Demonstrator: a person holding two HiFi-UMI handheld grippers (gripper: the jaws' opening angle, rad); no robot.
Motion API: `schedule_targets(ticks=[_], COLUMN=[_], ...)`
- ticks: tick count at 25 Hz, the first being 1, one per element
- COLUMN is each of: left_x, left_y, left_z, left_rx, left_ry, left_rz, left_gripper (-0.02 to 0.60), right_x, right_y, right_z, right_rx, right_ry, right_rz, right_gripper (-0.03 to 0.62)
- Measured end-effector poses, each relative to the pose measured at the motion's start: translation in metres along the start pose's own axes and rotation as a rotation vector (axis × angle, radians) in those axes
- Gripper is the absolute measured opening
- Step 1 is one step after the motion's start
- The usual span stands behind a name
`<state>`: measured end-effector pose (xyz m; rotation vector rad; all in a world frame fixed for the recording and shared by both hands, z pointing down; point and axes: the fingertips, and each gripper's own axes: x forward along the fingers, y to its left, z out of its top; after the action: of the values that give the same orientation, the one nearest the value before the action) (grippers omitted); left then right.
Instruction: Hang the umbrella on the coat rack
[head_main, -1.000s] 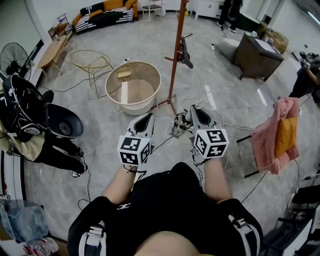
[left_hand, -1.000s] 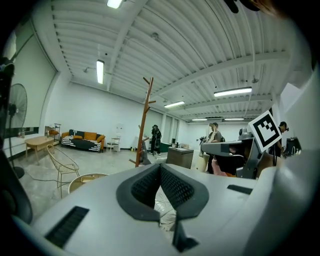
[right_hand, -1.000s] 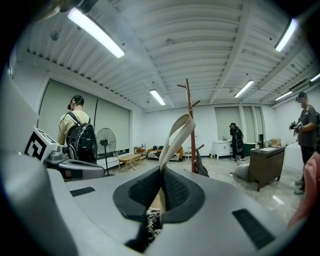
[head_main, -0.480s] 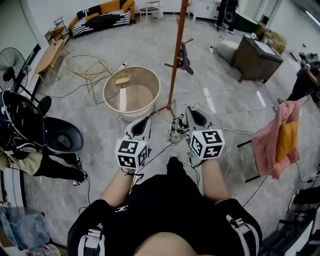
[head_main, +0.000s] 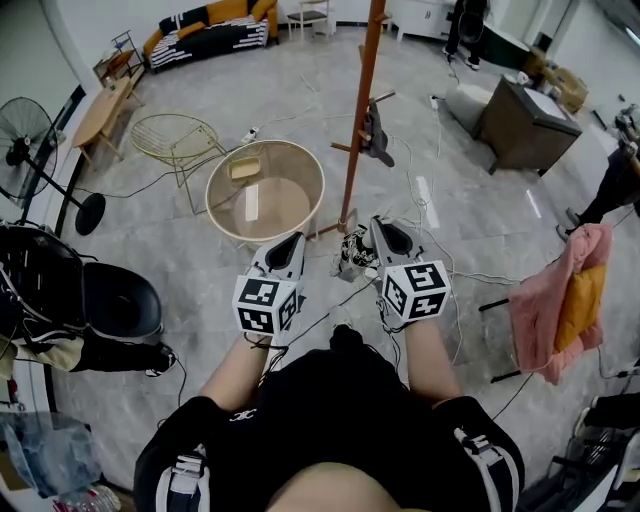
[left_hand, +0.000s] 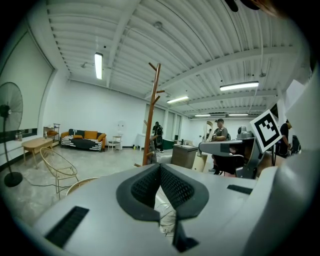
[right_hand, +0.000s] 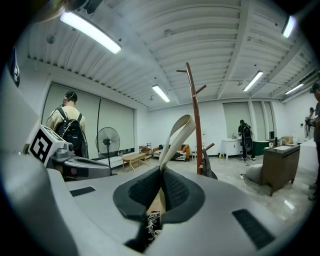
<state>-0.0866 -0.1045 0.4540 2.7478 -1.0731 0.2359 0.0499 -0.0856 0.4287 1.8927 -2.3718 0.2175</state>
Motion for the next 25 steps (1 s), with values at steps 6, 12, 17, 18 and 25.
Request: schedule_targets(ticks=[6, 12, 17, 18, 25], left_x=[0.078, 0.154, 0.196, 0.202, 0.218], left_y=[0.015, 0.031, 0.051, 0.056, 0.101], left_z=[0.034, 0.054, 0.061, 0.061, 0.05], left_rx=[0.016, 0.015, 0.006, 0.003, -0.039], left_ry=[0.003, 0.03, 0.043, 0.046, 0.084], left_rz=[0.02, 0.063, 0.107, 0.116, 0.195], left_gripper=[0.017, 0.017, 0.018, 0.017, 0.018], right_x=[0.067, 0.133, 0.189, 0.201, 0.27], right_y=[-0.053, -0.104, -0.132, -0.138, -0.162], right_z=[0.009, 0.011, -0.001, -0.004, -0.039], right_rx=[0.009, -0.008, 0.007, 0.02, 0.118], right_ry=[0.027, 0.063, 0.109, 0.117, 0.177], right_rz=[0.071, 0.186, 0.283, 0.295, 0.297], right_gripper=[0.02, 0.02, 0.02, 0.02, 0.02])
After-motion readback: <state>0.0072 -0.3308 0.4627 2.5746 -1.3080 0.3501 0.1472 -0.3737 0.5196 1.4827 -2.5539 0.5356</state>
